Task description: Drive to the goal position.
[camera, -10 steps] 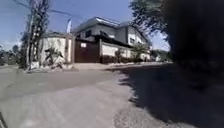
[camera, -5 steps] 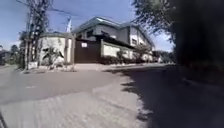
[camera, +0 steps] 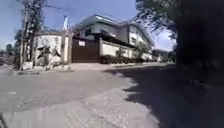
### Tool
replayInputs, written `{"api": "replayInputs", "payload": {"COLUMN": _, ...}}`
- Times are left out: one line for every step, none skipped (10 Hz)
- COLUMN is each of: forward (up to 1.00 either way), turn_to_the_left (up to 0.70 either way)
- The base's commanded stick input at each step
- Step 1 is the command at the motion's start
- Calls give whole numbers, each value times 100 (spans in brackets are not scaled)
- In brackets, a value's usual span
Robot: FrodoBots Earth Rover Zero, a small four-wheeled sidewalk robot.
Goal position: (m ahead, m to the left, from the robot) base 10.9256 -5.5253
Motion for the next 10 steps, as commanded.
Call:
{"api": "replayInputs", "payload": {"forward": 100, "turn_to_the_left": -40}}
{"api": "replayInputs", "payload": {"forward": 100, "turn_to_the_left": -40}}
{"api": "replayInputs", "payload": {"forward": 100, "turn_to_the_left": -40}}
{"api": "replayInputs", "payload": {"forward": 100, "turn_to_the_left": -40}}
{"api": "replayInputs", "payload": {"forward": 100, "turn_to_the_left": 0}}
{"api": "replayInputs", "payload": {"forward": 100, "turn_to_the_left": 0}}
{"api": "replayInputs", "payload": {"forward": 100, "turn_to_the_left": 0}}
{"api": "replayInputs", "payload": {"forward": 100, "turn_to_the_left": 0}}
{"api": "replayInputs", "payload": {"forward": 100, "turn_to_the_left": 0}}
{"api": "replayInputs", "payload": {"forward": 100, "turn_to_the_left": 0}}
